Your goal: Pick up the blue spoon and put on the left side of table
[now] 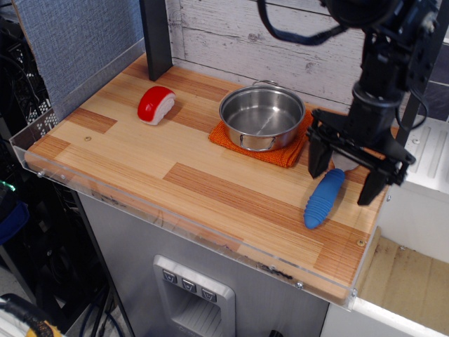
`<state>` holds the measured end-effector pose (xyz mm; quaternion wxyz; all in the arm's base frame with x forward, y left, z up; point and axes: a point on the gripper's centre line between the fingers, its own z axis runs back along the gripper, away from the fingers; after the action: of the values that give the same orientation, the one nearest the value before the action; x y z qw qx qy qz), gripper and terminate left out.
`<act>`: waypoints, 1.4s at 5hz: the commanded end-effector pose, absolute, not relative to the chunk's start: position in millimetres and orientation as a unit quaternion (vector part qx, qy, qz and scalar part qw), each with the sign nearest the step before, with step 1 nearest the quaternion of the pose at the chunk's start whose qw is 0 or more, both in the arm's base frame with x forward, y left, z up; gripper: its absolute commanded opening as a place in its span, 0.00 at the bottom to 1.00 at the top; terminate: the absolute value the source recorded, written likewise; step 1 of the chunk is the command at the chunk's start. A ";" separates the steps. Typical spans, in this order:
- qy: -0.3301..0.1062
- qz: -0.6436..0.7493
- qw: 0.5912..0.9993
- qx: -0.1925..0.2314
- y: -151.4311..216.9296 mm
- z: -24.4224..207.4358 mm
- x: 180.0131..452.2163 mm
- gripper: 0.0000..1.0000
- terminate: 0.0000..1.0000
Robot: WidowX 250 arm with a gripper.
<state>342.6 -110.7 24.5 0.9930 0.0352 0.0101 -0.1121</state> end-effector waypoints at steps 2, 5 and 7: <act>-0.017 -0.137 0.989 0.053 -123.2 25.1 352.4 1.00 0.00; -0.018 -0.136 0.989 0.059 -120.3 22.5 353.2 0.00 0.00; -0.021 -0.144 0.988 0.048 -123.1 26.3 353.1 0.00 0.00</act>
<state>350.8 -117.9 11.2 0.9887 0.0531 0.0026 -0.1401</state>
